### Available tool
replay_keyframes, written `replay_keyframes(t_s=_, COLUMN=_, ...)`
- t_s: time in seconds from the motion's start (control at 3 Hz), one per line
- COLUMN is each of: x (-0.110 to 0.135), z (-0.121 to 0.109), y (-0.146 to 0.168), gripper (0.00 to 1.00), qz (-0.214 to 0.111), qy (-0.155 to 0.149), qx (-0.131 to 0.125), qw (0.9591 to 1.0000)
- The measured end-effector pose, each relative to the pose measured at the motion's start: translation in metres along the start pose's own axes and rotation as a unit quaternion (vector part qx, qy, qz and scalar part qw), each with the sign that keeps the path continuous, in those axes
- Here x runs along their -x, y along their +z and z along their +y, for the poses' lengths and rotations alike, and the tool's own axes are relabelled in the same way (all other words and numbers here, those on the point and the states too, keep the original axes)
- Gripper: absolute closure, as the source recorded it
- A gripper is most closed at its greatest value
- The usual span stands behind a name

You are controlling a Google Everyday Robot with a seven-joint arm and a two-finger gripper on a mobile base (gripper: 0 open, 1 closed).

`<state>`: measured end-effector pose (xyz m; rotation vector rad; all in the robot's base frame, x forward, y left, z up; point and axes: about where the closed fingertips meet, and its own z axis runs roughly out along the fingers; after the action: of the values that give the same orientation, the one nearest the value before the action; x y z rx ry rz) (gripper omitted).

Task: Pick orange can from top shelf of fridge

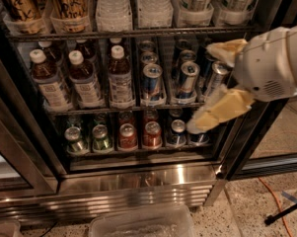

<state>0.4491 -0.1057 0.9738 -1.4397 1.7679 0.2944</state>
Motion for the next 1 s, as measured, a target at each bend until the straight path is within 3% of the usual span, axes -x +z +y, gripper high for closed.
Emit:
replay_keyframes(t_s=0.33, x=0.012, z=0.011, y=0.029, gripper=0.00, qz=-0.080, qy=0.017, qx=-0.024, qw=0.9963)
replay_keyframes(t_s=0.67, x=0.041, z=0.010, y=0.029, gripper=0.00, qz=-0.122, qy=0.008, qx=-0.045, qw=0.9915)
replay_keyframes(t_s=1.0, x=0.042, z=0.011, y=0.030, gripper=0.00, qz=-0.122, qy=0.007, qx=-0.043, qw=0.9916)
